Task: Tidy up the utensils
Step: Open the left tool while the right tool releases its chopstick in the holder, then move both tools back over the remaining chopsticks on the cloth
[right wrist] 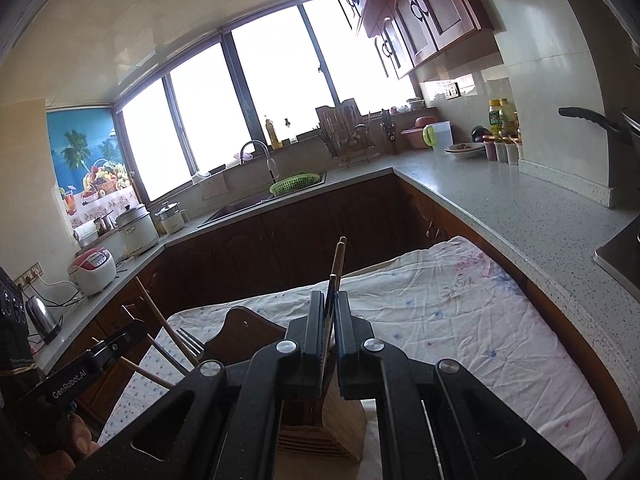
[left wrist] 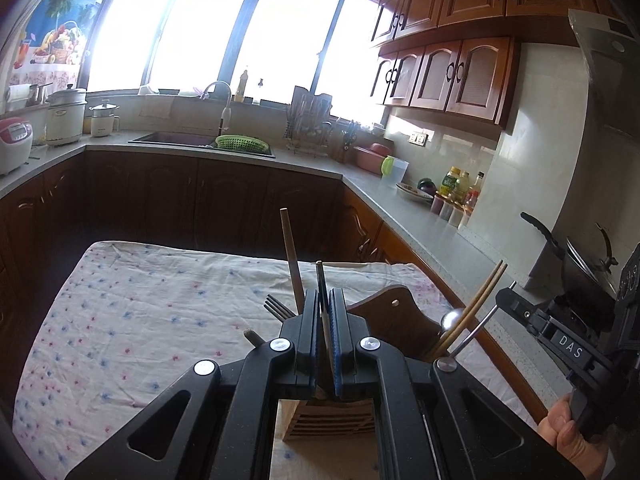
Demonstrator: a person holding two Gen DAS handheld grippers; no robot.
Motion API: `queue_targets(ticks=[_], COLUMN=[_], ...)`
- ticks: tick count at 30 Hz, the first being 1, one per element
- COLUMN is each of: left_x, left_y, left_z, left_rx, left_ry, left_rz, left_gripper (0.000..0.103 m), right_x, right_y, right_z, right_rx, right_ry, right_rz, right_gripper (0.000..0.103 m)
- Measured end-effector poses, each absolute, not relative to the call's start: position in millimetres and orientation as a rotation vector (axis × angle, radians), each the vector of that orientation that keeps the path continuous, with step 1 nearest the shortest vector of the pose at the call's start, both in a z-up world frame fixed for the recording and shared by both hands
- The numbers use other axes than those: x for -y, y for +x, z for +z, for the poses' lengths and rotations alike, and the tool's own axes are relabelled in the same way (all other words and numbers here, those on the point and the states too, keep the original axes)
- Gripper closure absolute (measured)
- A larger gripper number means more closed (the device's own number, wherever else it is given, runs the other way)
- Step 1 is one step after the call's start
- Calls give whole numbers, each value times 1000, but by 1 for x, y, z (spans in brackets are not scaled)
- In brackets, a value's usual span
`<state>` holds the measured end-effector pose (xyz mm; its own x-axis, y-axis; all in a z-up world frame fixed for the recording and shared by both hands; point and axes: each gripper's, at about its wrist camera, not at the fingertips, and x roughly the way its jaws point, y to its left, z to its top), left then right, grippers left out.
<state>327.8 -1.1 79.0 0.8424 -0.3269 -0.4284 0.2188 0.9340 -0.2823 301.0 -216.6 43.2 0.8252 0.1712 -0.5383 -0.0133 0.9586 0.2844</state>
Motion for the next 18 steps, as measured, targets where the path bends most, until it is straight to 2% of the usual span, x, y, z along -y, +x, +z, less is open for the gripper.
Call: queue_targets(ticks=[4, 6, 7, 9, 10, 11, 12, 14, 15, 17, 18], left_x=[0, -2, -4, -7, -9, -11, -13, -20, -22, -29, -33], left_y=[329, 326, 324, 316, 310, 302, 295, 280, 270, 254, 246], left_z=[77, 79, 80, 86, 90, 93, 96, 104, 105, 107, 107], left_rx=[-499, -505, -503, -477, -461, -443, -425, -391, -374, -355, -352], left_ry=[-230, -245, -252, -260, -260, -263, -270, -281, -284, -291, -294], left_rz=[-294, -311, -321, -328, -323, -323, -324, -315, -305, -290, -283], left_gripper=[99, 98, 94, 76, 71, 61, 57, 39, 34, 26, 24], right_x=[218, 219, 221, 225, 227, 230, 232, 236, 237, 240, 241], right_y=[303, 303, 302, 298, 296, 292, 288, 278, 273, 261, 255], right_z=[43, 44, 44, 48, 51, 55, 59, 69, 73, 82, 86], right_rx=[-602, -606, -602, -592, -582, -567, -550, -513, -498, -467, -452], right_ry=[287, 297, 303, 317, 326, 337, 345, 349, 353, 358, 357], right_rz=[103, 109, 113, 117, 121, 125, 124, 120, 122, 128, 131], right_gripper=[98, 93, 93, 89, 79, 61, 54, 41, 37, 20, 18])
